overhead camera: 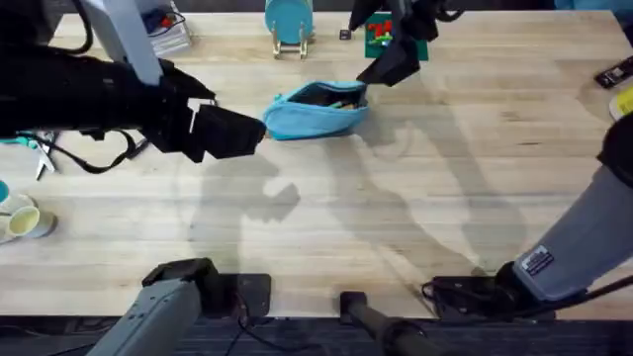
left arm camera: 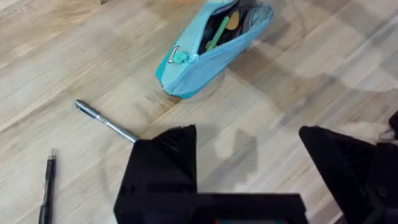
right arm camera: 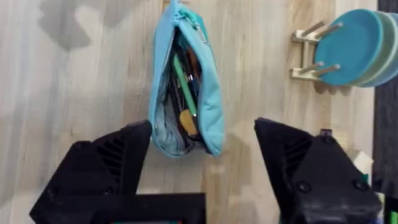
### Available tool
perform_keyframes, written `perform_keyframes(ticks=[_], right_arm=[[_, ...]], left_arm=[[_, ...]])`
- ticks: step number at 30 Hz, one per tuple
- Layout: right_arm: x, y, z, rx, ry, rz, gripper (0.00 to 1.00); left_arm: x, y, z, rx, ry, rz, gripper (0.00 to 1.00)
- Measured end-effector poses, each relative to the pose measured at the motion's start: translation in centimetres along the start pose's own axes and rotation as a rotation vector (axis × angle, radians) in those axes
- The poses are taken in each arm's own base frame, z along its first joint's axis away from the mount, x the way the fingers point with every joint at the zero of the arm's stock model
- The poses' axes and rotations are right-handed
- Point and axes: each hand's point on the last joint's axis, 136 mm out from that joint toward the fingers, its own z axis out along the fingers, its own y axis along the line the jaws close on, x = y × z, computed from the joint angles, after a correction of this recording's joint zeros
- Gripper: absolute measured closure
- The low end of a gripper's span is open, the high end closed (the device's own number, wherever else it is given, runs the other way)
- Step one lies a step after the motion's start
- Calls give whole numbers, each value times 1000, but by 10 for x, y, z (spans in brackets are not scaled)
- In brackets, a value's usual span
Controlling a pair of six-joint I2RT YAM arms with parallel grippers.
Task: Unzip the bag, pick up the pens from the table one at a time and place them inside, then zip the bag closed.
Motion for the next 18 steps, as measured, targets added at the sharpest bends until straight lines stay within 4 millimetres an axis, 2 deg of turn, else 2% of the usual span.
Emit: perform_keyframes(ticks=[8,18], right_arm=[[-1,2,-10,11,0,6,4],[18,14,-20,-34,26,93,4]], left_arm=[[0,0,0,0,0,0,5],[0,0,0,0,0,0,6]])
